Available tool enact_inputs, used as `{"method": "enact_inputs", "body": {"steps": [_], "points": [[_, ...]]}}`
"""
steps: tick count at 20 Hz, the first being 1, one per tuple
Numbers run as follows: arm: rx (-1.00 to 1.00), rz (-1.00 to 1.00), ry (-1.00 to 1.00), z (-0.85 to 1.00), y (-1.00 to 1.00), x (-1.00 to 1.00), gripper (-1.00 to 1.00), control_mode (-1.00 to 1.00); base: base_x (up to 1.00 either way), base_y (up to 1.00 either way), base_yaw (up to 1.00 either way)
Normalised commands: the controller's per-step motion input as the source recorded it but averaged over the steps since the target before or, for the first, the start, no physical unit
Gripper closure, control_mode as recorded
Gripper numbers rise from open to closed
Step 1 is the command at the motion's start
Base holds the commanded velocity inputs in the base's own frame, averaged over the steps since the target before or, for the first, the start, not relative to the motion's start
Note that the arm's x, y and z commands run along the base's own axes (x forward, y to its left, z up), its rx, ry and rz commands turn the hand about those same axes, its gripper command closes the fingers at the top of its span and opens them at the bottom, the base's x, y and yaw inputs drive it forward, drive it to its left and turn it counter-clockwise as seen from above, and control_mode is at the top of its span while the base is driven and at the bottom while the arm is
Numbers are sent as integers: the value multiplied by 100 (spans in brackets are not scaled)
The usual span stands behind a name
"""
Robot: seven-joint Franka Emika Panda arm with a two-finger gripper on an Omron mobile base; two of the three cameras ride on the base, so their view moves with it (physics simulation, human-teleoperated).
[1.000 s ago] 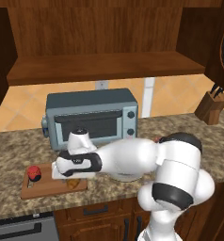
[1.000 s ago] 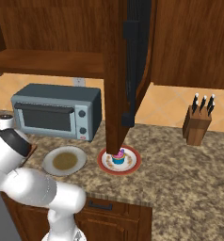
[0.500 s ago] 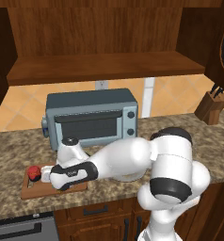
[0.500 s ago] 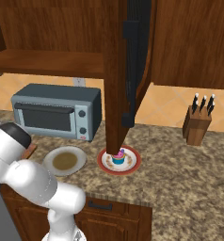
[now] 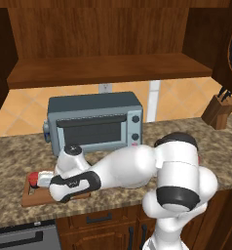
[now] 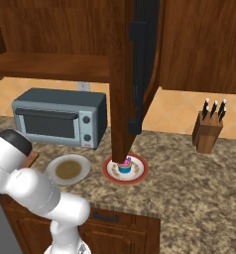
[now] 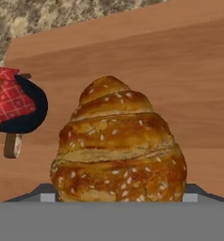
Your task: From the different types of pastries on the counter, select a croissant and place it on the cutting board. Then retrieve a jar of jam from the cabinet and place it alongside the croissant on the cutting board.
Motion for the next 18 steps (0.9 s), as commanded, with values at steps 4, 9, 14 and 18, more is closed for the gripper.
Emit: {"method": "enact_inputs", "body": {"steps": [4,9,14,18], "points": [[25,0,-7,87,-19,0,-100,-100,0,0,0],[17,0,0,100,-17,0,-100,-100,0,0,0],[2,-4,0,100,-2,3,-100,-100,0,0,0],[-1,-11,1,35,0,-59,-100,-100,0,0,0]]}}
